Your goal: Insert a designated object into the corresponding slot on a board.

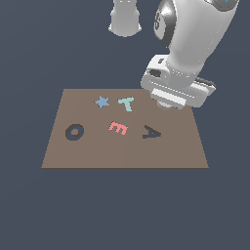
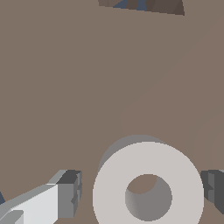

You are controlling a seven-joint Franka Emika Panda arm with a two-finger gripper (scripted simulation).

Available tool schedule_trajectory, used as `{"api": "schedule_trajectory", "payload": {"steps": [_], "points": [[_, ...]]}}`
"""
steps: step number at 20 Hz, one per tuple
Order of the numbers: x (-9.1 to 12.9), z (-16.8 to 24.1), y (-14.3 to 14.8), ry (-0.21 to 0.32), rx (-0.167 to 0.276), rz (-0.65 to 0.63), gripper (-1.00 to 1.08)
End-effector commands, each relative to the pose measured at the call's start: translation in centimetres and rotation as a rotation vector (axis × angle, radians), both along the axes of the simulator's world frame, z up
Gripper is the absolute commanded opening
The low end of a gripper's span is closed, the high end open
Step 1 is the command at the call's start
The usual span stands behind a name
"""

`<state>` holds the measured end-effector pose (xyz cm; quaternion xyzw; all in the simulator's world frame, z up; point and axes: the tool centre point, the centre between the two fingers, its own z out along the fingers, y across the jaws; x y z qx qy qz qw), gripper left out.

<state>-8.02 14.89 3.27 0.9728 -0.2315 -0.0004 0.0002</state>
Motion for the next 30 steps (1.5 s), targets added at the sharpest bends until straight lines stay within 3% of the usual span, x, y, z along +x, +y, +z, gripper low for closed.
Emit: {"api": "schedule_trajectory", "payload": {"steps": [1, 2, 20, 30], "points": [[0.0, -0.3, 0.0, -0.001, 0.0, -0.001, 1.0], [0.0, -0.3, 0.0, -0.001, 0.0, -0.001, -1.0], [0.0, 0.1, 0.0, -0.001, 0.0, 0.005, -1.0], [-1.4, 0.1, -1.3, -0.001, 0.0, 0.107, -1.0]]}}
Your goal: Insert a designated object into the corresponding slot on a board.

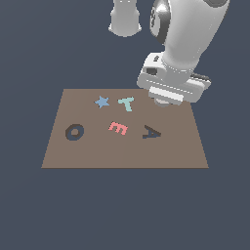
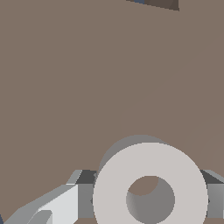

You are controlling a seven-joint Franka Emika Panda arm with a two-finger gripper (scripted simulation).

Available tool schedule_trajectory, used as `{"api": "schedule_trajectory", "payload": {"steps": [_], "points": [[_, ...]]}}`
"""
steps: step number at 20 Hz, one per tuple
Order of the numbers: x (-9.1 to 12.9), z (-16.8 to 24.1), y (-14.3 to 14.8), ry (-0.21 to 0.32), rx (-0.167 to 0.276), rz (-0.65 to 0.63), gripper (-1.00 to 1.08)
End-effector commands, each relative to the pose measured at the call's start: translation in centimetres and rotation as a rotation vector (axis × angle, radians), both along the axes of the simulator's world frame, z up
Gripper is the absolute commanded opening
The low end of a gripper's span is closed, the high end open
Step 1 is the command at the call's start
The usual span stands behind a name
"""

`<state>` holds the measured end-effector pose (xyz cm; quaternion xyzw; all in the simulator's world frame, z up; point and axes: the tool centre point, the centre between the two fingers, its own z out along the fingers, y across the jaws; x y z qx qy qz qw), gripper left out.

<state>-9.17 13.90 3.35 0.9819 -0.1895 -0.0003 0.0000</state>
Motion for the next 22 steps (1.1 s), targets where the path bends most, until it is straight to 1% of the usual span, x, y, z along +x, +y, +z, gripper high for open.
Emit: {"api": "schedule_trajectory", "payload": {"steps": [1, 6, 11, 17, 22], "points": [[-0.5, 0.0, -0.5, 0.0, 0.0, 0.038, -1.0], [-1.7, 0.1, -1.9, -0.001, 0.0, 0.139, -1.0], [-3.0, 0.1, -3.8, -0.001, 0.0, 0.266, -1.0], [-4.4, 0.2, -6.7, -0.001, 0.001, 0.446, -1.0], [-5.2, 0.2, -9.4, -0.001, 0.001, 0.597, -1.0]]}}
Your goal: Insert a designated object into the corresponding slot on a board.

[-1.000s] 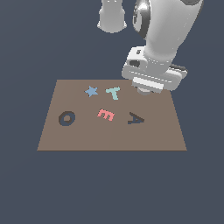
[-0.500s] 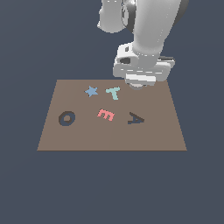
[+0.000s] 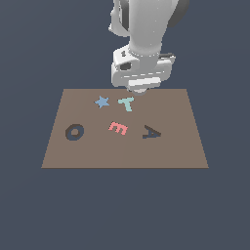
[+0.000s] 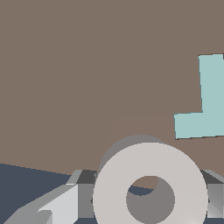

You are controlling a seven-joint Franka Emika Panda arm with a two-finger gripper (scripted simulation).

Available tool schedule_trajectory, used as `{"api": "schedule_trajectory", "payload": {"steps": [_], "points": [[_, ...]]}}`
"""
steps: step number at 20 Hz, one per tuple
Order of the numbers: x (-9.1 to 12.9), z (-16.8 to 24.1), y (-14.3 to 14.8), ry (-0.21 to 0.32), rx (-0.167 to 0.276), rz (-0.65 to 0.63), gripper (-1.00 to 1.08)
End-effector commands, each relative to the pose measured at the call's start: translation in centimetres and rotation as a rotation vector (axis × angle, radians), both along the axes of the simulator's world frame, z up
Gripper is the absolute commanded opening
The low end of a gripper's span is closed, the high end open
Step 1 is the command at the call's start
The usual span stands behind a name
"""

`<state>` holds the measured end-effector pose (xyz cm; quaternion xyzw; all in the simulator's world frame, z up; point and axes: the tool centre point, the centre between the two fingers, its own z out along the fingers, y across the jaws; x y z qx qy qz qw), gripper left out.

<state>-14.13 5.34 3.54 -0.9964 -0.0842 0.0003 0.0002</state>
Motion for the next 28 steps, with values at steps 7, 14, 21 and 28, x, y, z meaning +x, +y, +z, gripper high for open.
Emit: {"api": "schedule_trajectory", "payload": {"steps": [7, 14, 21, 28], "points": [[-0.6, 0.1, -4.6, -0.001, 0.0, 0.251, -1.0], [-0.1, 0.2, -8.3, -0.001, 0.0, 0.452, -1.0], [1.1, 0.2, -12.0, -0.001, 0.0, 0.656, -1.0], [3.2, 0.3, -15.4, -0.001, -0.001, 0.868, -1.0]]}}
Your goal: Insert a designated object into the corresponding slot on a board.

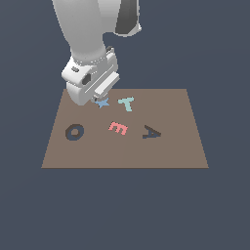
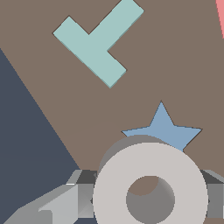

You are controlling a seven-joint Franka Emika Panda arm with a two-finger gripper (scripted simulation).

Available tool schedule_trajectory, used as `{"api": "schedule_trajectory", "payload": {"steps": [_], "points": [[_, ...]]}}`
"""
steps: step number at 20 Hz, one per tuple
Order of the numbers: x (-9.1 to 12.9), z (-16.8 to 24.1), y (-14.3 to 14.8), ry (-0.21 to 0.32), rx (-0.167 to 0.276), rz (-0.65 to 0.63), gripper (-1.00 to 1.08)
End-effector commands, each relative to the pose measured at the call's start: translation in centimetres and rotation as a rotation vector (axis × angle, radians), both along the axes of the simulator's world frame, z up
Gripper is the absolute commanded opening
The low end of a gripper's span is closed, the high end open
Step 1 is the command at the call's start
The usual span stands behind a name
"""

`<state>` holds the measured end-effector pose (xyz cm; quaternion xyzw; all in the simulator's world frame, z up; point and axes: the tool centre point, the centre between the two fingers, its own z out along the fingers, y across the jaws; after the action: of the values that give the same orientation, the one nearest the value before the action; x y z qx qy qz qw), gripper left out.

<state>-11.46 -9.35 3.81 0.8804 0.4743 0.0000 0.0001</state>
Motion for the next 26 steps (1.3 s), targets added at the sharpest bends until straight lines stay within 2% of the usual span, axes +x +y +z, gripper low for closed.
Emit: {"api": "schedule_trajectory", "payload": {"steps": [1, 14, 26], "points": [[0.9, 0.0, -1.2, -0.001, 0.0, 0.08, -1.0], [7.4, 0.2, -6.2, -0.001, -0.001, 0.511, -1.0], [12.8, 0.3, -7.5, 0.0, -0.001, 0.807, -1.0]]}}
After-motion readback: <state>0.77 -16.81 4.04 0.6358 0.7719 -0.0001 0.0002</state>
